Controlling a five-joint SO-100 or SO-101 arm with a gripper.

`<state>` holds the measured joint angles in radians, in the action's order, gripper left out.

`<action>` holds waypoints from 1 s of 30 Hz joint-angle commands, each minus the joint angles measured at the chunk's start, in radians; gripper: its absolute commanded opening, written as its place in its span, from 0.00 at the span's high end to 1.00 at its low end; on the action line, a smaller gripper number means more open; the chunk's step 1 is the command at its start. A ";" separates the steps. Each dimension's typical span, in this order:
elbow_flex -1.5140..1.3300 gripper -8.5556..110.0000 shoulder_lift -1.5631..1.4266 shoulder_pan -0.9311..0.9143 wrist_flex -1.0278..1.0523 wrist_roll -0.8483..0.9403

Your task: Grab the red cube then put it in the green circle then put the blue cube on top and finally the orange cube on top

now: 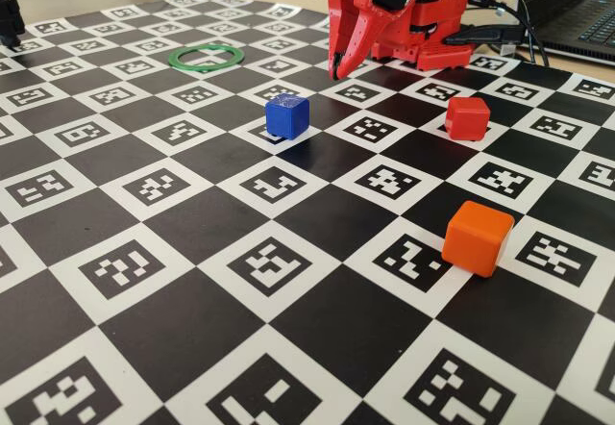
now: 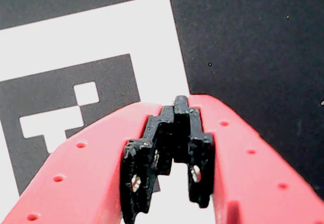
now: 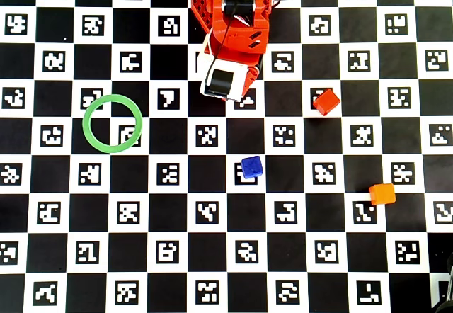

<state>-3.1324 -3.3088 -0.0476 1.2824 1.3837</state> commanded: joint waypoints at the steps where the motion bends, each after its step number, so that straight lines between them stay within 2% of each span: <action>1: -0.054 0.98 -0.049 0.029 0.034 -0.002; 5: -0.037 0.98 -0.008 0.061 -0.072 -0.092; 8: 0.091 0.98 0.169 0.117 -0.106 -0.166; 12: 0.313 0.96 0.360 0.196 -0.026 -0.268; 19: 0.699 0.92 0.629 0.364 0.135 -0.584; 25: 1.008 0.79 0.769 0.482 0.281 -0.966; 30: 1.180 0.72 0.881 0.558 0.336 -1.121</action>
<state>-2.1276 -2.4866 0.4740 1.5923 0.3497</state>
